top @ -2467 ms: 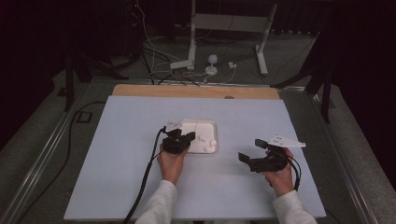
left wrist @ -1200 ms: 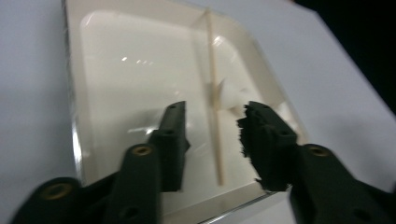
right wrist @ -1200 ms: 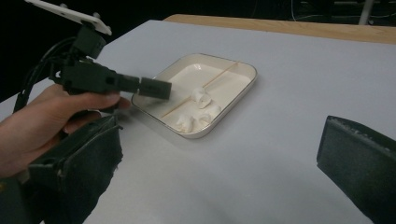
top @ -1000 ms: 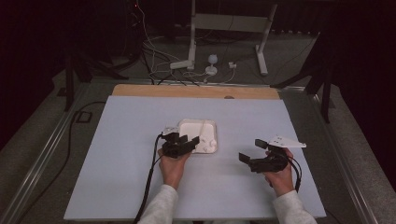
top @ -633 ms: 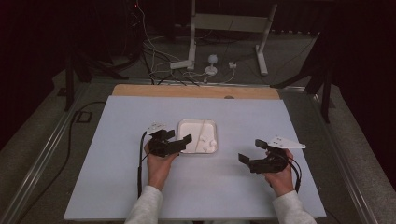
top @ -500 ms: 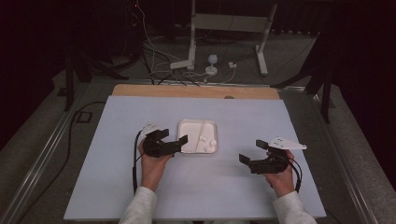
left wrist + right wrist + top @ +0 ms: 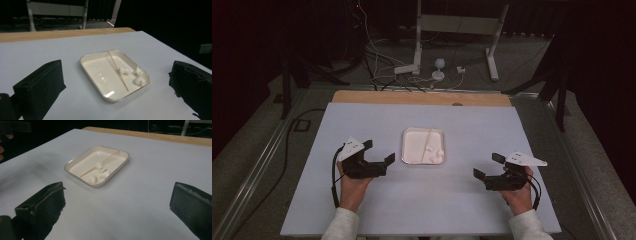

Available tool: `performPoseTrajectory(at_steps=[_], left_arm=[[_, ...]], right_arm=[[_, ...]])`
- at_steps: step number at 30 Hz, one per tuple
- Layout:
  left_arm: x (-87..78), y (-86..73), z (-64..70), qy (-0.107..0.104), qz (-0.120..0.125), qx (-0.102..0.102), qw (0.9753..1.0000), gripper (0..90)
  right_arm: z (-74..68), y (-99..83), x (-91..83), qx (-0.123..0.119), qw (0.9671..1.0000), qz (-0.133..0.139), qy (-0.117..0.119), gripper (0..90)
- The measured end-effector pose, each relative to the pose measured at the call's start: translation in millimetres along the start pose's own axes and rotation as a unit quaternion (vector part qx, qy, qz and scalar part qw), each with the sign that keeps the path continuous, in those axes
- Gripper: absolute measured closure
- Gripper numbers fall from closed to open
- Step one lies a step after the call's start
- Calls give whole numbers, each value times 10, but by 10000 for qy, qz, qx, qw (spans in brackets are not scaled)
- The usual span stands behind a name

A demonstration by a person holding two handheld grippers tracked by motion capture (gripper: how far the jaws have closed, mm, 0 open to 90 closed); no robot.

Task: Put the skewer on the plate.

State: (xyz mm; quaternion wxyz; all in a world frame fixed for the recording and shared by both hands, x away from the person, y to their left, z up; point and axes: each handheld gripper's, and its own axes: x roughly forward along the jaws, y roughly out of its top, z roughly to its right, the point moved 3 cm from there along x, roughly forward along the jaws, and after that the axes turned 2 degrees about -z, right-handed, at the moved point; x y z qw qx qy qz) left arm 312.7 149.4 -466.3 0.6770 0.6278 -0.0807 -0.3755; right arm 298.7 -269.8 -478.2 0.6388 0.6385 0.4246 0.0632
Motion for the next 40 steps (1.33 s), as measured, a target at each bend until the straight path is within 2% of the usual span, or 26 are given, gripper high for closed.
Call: performPoseTrajectory(at_steps=[4, 11, 16, 20, 24, 31, 40], left_arm=[[-145, -60, -38, 69, 38, 178, 9998, 6], [-352, -175, -139, 199, 150, 193, 9995, 6], [-435, -245, -167, 257, 231, 237, 9991, 6], [-515, -274, -186, 367, 292, 271, 9985, 6], [-601, -301, -232, 519, 356, 254, 9977, 6], [-665, -309, -308, 722, 427, 111, 9964, 5], [-662, -314, -332, 795, 454, 7, 9958, 4]], right_arm=[[19, -38, -24, 11, 10000, 11, -49, 0], [25, -84, -49, -68, 9998, 22, -190, 0], [35, -100, -70, -71, 9997, 98, -220, 0], [65, -118, -114, -60, 9993, 187, -334, 0], [100, -153, -159, -41, 9989, 256, -390, 0], [130, -202, -171, -15, 9988, 220, -443, 0], [124, -231, -165, -14, 9988, 174, -465, 0]])
